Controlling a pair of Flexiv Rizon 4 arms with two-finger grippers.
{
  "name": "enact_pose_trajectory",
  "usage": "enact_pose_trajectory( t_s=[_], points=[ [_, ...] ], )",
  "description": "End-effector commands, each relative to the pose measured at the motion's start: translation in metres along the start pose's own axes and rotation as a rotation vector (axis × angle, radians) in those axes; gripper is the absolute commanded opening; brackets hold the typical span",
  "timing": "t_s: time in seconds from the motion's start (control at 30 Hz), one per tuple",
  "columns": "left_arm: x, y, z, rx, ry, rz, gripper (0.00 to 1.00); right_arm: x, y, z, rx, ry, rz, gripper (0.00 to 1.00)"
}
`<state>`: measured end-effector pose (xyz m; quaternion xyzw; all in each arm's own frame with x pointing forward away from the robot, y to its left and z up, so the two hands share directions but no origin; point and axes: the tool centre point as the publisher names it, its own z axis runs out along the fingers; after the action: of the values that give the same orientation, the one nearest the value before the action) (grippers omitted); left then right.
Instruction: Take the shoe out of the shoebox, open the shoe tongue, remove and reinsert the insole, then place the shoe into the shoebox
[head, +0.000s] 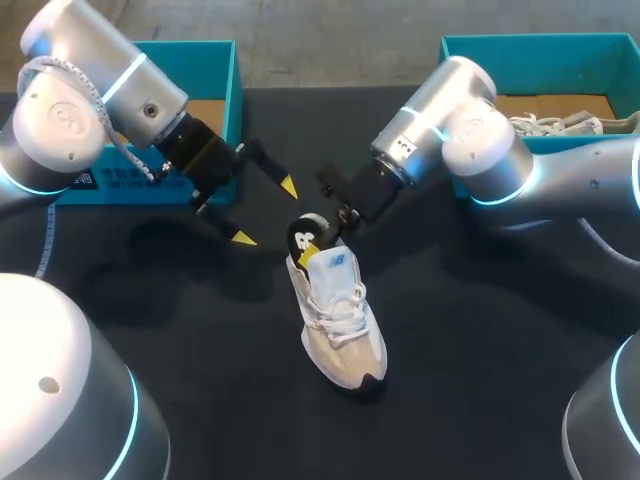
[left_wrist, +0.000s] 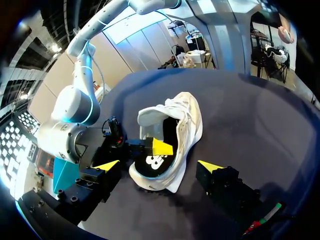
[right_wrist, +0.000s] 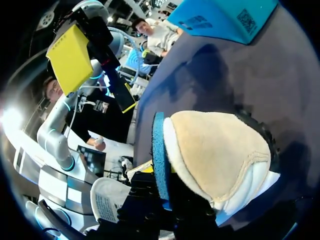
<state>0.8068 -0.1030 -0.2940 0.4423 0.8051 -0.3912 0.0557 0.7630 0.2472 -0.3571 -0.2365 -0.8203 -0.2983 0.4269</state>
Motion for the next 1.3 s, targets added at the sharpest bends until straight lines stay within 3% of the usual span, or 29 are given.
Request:
enact_pose_trajectory(
  t_s=[0.03, 0.5, 0.8, 0.9, 0.93, 1.17, 1.3],
  points=[
    [-0.001, 0.000, 0.000, -0.001, 0.003, 0.003, 1.00, 0.001, -0.004, 0.001, -0.002, -0.007, 0.007, 0.00],
    [-0.009, -0.003, 0.004, -0.007, 0.015, 0.013, 1.00, 0.003, -0.026, 0.001, -0.032, -0.008, 0.027, 0.00],
    [-0.009, -0.002, 0.004, -0.009, 0.012, 0.006, 1.00, 0.005, -0.023, -0.003, -0.044, -0.022, 0.014, 0.00],
    [-0.009, -0.002, 0.005, -0.007, 0.014, 0.005, 1.00, 0.007, -0.019, -0.007, -0.044, -0.035, -0.001, 0.21],
    [-0.009, -0.002, 0.005, -0.007, 0.014, 0.005, 1.00, 0.008, -0.017, -0.008, -0.042, -0.036, -0.003, 0.22],
    [-0.009, -0.002, 0.004, -0.006, 0.015, 0.005, 1.00, 0.012, -0.012, -0.014, -0.058, -0.058, -0.029, 0.27],
    [-0.009, -0.001, 0.005, -0.004, 0.017, 0.006, 1.00, 0.013, -0.009, -0.017, -0.078, -0.066, -0.041, 0.23]
  ],
)
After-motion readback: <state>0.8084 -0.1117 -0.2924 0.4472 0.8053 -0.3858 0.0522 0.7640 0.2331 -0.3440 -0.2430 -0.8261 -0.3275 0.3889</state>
